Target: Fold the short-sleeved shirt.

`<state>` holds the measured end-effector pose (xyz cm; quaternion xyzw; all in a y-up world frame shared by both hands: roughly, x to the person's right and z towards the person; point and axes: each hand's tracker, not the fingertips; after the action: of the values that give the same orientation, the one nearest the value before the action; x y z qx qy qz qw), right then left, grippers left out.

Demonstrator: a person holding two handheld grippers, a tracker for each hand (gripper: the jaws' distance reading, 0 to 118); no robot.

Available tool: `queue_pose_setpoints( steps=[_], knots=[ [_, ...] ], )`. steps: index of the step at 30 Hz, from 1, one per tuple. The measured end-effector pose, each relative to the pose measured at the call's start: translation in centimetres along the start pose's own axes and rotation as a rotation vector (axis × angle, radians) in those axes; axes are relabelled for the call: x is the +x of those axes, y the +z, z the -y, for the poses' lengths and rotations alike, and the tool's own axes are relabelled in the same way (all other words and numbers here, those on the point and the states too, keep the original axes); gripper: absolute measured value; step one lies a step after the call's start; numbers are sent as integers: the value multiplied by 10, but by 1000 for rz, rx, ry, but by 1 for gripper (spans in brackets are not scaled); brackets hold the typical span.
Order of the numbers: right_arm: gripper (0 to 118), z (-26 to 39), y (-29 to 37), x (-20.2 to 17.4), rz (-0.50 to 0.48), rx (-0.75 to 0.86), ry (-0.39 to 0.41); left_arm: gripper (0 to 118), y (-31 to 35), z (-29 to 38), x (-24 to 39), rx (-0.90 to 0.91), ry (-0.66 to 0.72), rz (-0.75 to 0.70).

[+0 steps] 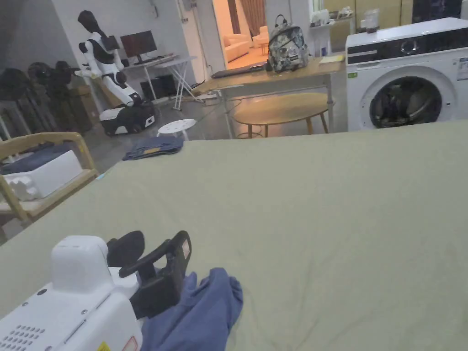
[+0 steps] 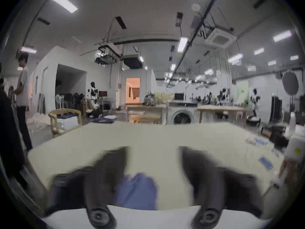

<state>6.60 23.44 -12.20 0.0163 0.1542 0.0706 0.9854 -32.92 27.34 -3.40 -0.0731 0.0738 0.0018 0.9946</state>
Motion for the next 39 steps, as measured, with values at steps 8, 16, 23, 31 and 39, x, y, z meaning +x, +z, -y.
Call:
queue_pose_setpoints(
  steps=[8,16,23,31,39],
  knots=[
    [0,27,-14,-8,-98,-118,-53,81,-60,47,-82,-386,62,-73],
    [0,56,0,12,-30,-222,-33,76,-144,128,-82,-677,207,-32],
    [0,79,-2,43,44,-321,-215,11,-159,151,-82,-728,133,-21],
    [0,65,2,66,76,-284,-267,2,-143,83,-133,-565,457,24],
    [0,57,12,89,110,-254,-316,2,-124,-194,-191,-312,156,-229]
  ],
)
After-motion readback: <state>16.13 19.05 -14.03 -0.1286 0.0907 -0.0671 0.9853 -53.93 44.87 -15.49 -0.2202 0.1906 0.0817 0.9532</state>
